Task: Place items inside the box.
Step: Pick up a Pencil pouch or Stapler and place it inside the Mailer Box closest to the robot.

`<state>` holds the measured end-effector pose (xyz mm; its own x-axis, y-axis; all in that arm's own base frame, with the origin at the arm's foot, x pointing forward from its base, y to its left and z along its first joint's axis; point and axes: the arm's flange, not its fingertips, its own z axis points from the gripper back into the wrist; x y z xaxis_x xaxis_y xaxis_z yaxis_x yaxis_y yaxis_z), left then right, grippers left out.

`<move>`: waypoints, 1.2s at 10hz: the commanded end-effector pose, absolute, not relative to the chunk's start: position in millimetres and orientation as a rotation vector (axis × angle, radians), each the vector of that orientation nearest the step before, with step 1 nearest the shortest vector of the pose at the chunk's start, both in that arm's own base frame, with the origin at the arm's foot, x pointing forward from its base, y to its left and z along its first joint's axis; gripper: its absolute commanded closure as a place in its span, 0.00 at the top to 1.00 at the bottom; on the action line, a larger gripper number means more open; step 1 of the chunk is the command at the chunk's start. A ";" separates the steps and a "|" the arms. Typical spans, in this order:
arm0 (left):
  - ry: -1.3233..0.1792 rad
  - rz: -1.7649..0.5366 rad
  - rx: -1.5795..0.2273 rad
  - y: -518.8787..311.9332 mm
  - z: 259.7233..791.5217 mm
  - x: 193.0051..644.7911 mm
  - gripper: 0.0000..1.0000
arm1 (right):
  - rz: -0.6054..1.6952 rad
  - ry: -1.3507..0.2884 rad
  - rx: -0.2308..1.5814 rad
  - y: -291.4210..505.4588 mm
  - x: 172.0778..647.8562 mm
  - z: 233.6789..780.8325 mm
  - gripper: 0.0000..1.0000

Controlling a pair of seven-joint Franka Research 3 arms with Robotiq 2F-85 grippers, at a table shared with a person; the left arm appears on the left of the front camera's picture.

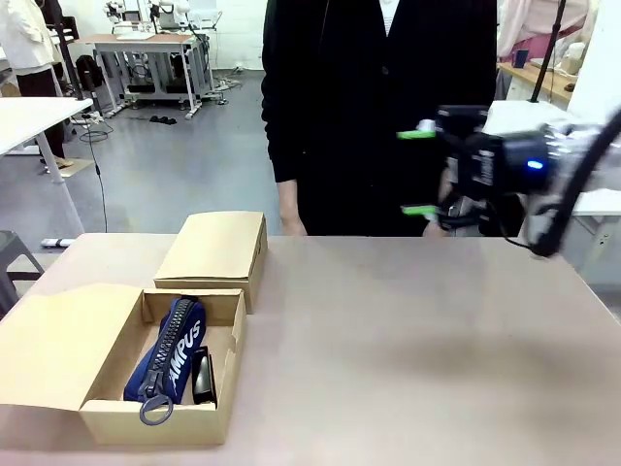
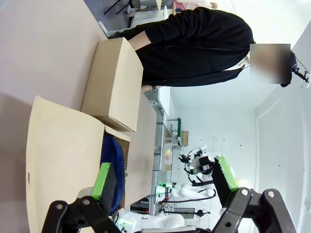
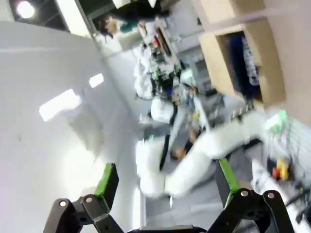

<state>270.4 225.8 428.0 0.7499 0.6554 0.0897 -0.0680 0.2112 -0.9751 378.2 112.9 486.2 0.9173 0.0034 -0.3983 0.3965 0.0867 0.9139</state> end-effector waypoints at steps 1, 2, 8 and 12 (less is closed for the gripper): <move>-0.575 0.524 -1.282 224.9 429.0 269.1 1.00 | -0.107 0.505 1.522 43.8 353.2 477.2 1.00; -0.575 0.524 -1.282 224.9 429.0 269.1 1.00 | -0.081 0.411 1.615 0.8 330.8 476.0 1.00; -0.575 0.524 -1.282 224.9 429.0 269.1 1.00 | -0.427 0.057 1.801 -76.3 246.2 413.4 1.00; -0.575 0.524 -1.282 224.9 429.0 269.1 1.00 | -0.383 0.130 1.842 -127.0 277.1 451.6 1.00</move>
<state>270.3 225.7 428.0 0.7498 0.6556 0.0897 -0.0679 0.2110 -0.9751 279.3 -127.5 444.1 0.9407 -0.1138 -0.3195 0.2739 -0.3006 0.9136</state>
